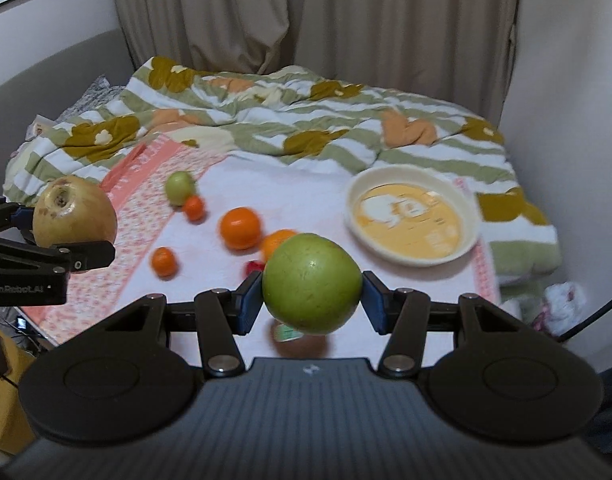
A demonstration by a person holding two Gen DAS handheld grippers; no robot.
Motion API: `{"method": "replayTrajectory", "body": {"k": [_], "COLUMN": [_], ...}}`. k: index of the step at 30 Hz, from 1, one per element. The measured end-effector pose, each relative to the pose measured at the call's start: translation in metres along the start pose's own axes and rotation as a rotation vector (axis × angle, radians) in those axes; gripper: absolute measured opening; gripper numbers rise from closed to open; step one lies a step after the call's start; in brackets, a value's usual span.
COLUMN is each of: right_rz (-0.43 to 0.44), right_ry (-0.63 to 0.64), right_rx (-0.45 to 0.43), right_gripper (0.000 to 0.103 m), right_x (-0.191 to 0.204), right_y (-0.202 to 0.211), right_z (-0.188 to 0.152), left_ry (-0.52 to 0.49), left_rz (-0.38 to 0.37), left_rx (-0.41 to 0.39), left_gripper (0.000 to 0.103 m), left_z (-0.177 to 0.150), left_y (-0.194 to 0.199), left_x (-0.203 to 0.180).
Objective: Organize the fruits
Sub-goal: 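Carry both fruits to the white bowl while the left tool releases the yellow fruit inside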
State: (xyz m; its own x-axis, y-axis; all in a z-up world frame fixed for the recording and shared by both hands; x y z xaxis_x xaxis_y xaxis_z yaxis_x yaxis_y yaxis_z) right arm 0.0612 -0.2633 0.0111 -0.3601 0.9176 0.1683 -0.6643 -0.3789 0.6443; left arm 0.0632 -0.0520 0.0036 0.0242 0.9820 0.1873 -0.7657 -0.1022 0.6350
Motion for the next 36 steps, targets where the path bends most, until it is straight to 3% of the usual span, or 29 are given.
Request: {"method": "replayTrajectory", "body": {"k": [7,14,23,36], "right_rz": [-0.047,-0.094,-0.098,-0.146], "right_ry": [-0.020,-0.074,-0.141,-0.186], "right_rx": [-0.007,-0.020,0.004,0.079], "right_gripper": [0.068,0.068,0.068,0.068], "right_x": [-0.070,-0.131,-0.191,-0.248], "right_y": [0.011,-0.003,-0.060,-0.142], "right_z": [0.024,0.050,0.082,0.097], "left_ry": [0.007,-0.033,-0.087,-0.220], "left_rz": [-0.061,-0.141,-0.213,-0.301], "left_rx": [-0.023,-0.037,0.008,0.088], "left_gripper": [0.078,0.078,0.078,0.078], "left_z": [0.039,0.080,0.125,0.141], "left_y": [-0.011,-0.049,-0.131,-0.238], "left_x": [-0.058,-0.108,-0.157,-0.222]}}
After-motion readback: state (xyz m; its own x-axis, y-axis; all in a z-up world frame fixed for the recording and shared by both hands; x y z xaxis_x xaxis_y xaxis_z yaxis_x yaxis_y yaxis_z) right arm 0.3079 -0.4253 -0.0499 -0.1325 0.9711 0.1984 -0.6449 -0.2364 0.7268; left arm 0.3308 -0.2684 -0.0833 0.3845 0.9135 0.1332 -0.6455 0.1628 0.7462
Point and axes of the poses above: each gripper's, at about its wrist camera, not at the fingertips, and y roughly against the way its jaws point, x to its left, z to its top, the point moved 2 cm from there along -y, roughly the way its jaws point, and after that the axes turned 15 degrees about z, right-handed, at the moved point
